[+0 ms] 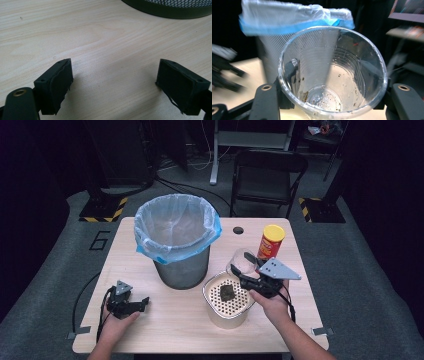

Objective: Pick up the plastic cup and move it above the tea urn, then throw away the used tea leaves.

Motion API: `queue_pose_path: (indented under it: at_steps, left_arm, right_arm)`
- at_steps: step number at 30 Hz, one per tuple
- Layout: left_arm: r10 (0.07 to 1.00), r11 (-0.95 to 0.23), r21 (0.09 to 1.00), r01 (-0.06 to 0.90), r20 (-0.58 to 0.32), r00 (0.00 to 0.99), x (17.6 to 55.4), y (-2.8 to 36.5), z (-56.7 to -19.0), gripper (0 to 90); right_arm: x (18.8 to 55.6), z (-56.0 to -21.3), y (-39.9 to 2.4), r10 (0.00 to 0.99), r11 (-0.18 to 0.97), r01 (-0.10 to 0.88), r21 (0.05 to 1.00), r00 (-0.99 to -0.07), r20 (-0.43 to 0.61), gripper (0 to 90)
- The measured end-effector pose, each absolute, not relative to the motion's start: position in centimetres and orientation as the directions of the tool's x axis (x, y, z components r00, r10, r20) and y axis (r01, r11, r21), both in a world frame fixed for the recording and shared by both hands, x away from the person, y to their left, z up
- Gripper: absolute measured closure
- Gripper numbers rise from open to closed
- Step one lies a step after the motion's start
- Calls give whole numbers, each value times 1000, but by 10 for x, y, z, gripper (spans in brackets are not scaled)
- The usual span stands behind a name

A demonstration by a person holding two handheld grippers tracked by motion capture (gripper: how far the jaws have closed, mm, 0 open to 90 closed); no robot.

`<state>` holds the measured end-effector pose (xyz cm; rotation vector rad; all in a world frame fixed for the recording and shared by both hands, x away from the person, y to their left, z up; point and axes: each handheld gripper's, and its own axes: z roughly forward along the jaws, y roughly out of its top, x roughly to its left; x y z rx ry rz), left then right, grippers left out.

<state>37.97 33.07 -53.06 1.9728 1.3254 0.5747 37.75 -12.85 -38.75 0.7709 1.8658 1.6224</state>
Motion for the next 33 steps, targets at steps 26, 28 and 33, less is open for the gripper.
queue_pose_path:
  at_steps: [26,28,33]
  left_arm:
    - [923,-253,743,620,-7,385,379,331,-530,133]
    - [923,-253,743,620,-7,385,380,331,-530,133]
    - [923,-251,743,620,-10,385,380,330,-531,132]
  right_arm:
    - [383,-335,-127,645,96,205,974,-758,96,370]
    - [385,-319,-126,646,111,192,975,-759,76,371]
    - [393,-304,-127,645,104,199,974,-759,86,371]
